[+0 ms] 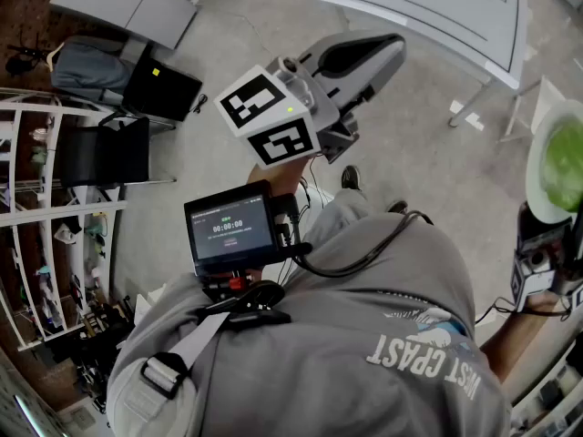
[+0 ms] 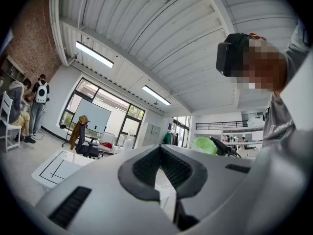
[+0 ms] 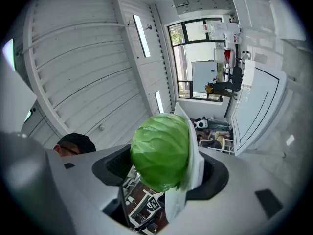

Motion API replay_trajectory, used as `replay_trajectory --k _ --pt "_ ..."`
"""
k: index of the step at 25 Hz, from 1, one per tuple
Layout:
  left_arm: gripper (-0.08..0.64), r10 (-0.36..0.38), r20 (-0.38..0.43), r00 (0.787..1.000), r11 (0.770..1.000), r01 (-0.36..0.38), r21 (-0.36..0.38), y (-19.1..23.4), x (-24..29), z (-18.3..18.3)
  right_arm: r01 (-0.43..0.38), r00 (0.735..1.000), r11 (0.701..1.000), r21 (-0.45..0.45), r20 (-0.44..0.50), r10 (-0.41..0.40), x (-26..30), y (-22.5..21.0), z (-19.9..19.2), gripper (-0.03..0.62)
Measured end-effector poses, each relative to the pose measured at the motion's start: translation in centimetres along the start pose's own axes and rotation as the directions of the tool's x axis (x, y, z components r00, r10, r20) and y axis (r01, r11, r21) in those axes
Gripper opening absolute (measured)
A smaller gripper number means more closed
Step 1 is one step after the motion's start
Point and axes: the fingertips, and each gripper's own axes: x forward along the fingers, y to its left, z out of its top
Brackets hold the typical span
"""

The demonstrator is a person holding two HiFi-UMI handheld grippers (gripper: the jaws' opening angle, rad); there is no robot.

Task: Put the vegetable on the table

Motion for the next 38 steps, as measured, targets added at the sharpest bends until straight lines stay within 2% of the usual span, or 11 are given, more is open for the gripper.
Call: replay_trajectory --k 3,6,8,13,17,22,25,30,35,38 --pt "0.008 0.0 0.003 1.0 1.0 0.0 0.003 -0.1 0.0 0.1 -0.037 0.999 0.999 -0.021 -0.023 0.037 3.2 2.4 -0.9 0.324" --pt "0.008 -0.007 0.003 1.0 1.0 0.007 0.006 -0.3 0.1 0.2 -0.04 0.999 0.999 -0.033 -0.038 0.038 5.0 3.6 -1.4 0.324" --pt "0.008 -0.012 0.003 1.0 1.0 0.012 0.008 -0.4 0.1 0.1 -0.038 0.999 0.999 -0.033 -0.034 0.037 4.3 3.3 -1.3 0.324" --pt "0.008 -0.021 0.0 1.0 1.0 0.021 0.008 -0.6 0.0 -0.3 -0.019 0.999 1.0 -0.016 0.029 0.02 -1.7 0.3 0.0 0.324" --pt "0.008 -0.033 -0.006 0.999 0.999 0.033 0.011 -1.0 0.1 -0.4 -0.02 0.998 1.0 0.0 0.052 0.02 -1.8 -0.1 0.0 0.324" --pt "0.008 -0.044 -0.011 0.999 0.999 0.044 0.003 2.0 -1.4 0.8 -0.037 0.998 0.999 0.017 0.057 0.036 1.6 0.0 -1.4 0.324" --pt "0.008 -0.05 -0.016 0.999 0.999 0.05 0.003 2.9 -1.9 1.1 -0.028 0.997 1.0 0.001 0.076 0.028 2.4 -0.5 -1.6 0.324" --pt "0.008 -0.048 -0.022 0.999 0.999 0.048 0.001 8.4 -4.8 3.7 0.005 0.994 1.0 -0.021 0.111 -0.002 7.4 -2.1 -3.1 0.324" --pt "0.008 -0.057 -0.028 0.998 0.998 0.057 0.017 10.6 -6.8 4.3 0.008 0.989 0.999 -0.049 0.148 0.0 9.2 -2.8 -4.2 0.324" --pt "0.008 -0.074 -0.025 0.997 0.997 0.074 0.032 11.8 -8.1 4.9 -0.018 0.987 0.997 -0.074 0.158 0.03 9.8 -2.9 -5.4 0.324"
